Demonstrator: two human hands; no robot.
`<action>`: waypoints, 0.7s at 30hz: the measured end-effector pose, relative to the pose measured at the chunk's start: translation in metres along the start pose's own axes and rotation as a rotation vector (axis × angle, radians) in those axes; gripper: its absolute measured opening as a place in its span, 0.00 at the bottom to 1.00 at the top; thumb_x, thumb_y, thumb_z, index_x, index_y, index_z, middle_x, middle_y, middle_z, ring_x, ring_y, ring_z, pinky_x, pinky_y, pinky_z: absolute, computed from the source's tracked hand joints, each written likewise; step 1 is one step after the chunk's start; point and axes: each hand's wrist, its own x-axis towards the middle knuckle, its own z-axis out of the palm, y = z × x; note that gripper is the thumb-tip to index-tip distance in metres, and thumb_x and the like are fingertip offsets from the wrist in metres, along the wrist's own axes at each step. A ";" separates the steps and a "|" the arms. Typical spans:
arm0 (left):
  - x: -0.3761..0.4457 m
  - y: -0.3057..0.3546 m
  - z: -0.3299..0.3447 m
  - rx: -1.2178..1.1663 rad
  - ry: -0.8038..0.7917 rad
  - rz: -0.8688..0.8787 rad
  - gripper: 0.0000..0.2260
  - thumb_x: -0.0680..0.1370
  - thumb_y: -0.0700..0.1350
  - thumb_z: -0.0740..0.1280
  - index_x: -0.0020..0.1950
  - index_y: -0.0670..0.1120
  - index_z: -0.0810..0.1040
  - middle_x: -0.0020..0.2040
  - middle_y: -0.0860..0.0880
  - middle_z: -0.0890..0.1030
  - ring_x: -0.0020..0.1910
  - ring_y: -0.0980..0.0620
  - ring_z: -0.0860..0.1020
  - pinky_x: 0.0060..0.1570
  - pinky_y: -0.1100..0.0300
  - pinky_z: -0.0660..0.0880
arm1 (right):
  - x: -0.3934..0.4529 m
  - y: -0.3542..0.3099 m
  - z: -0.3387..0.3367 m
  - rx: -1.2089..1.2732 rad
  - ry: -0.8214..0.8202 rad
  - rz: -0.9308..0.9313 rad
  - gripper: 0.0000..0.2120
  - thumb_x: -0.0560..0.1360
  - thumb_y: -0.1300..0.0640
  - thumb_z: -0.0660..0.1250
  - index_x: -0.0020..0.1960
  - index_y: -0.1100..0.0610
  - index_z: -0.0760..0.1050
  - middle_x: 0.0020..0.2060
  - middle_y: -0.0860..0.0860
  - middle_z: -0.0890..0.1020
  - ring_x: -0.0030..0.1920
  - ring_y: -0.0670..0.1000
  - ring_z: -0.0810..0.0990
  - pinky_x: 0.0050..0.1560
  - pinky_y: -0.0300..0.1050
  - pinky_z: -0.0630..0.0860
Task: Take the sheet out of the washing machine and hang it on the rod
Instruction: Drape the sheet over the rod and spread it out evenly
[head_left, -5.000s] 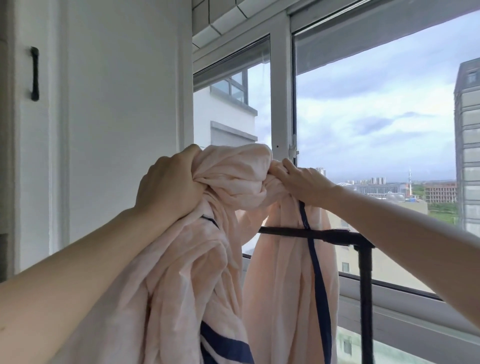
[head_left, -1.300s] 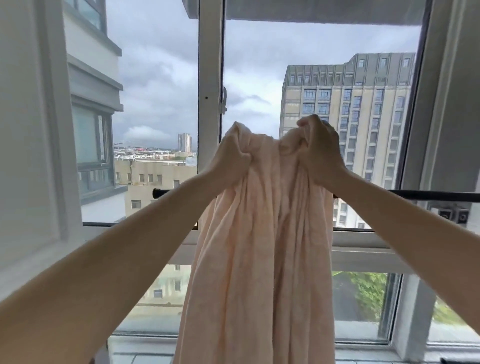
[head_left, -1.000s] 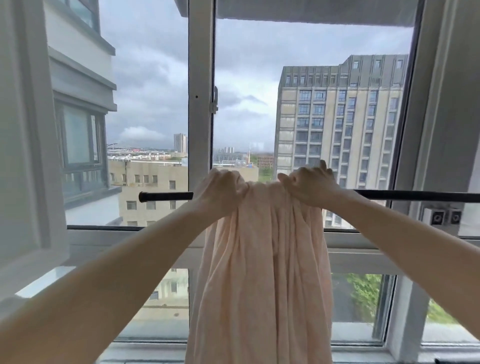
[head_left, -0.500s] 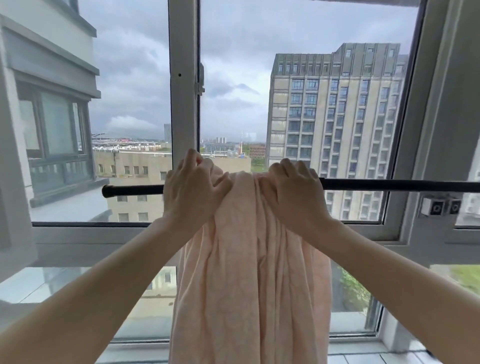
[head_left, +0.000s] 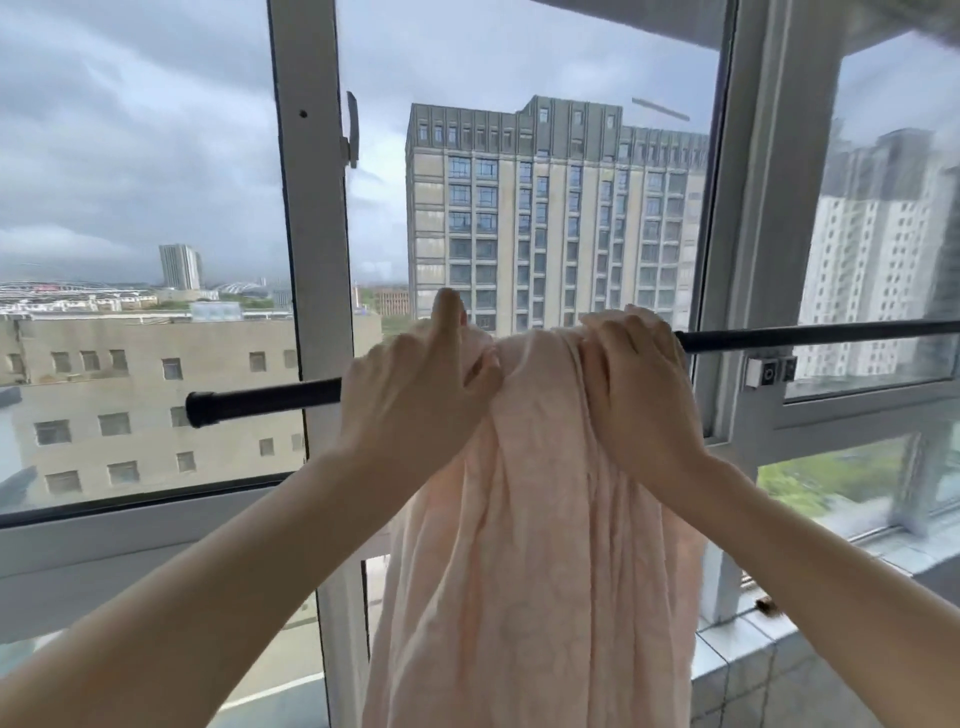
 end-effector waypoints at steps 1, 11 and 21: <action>-0.004 -0.002 0.001 0.019 0.010 0.043 0.14 0.80 0.58 0.56 0.57 0.49 0.66 0.40 0.52 0.72 0.36 0.49 0.69 0.38 0.56 0.64 | -0.003 -0.003 -0.002 0.010 -0.008 0.032 0.22 0.82 0.47 0.46 0.65 0.56 0.71 0.64 0.51 0.74 0.70 0.54 0.63 0.72 0.51 0.59; -0.068 -0.050 0.029 -0.077 0.168 0.468 0.24 0.80 0.50 0.61 0.72 0.38 0.69 0.73 0.41 0.69 0.74 0.44 0.64 0.73 0.43 0.60 | -0.054 -0.082 -0.022 0.131 -0.207 0.032 0.37 0.76 0.31 0.40 0.78 0.51 0.50 0.77 0.45 0.51 0.77 0.44 0.45 0.76 0.46 0.42; -0.103 -0.089 0.058 -0.560 -0.052 0.016 0.09 0.79 0.53 0.60 0.47 0.49 0.75 0.47 0.57 0.77 0.48 0.56 0.76 0.48 0.58 0.76 | -0.060 -0.113 -0.011 -0.073 -0.272 0.072 0.49 0.69 0.23 0.48 0.77 0.51 0.37 0.77 0.52 0.42 0.77 0.53 0.39 0.75 0.64 0.45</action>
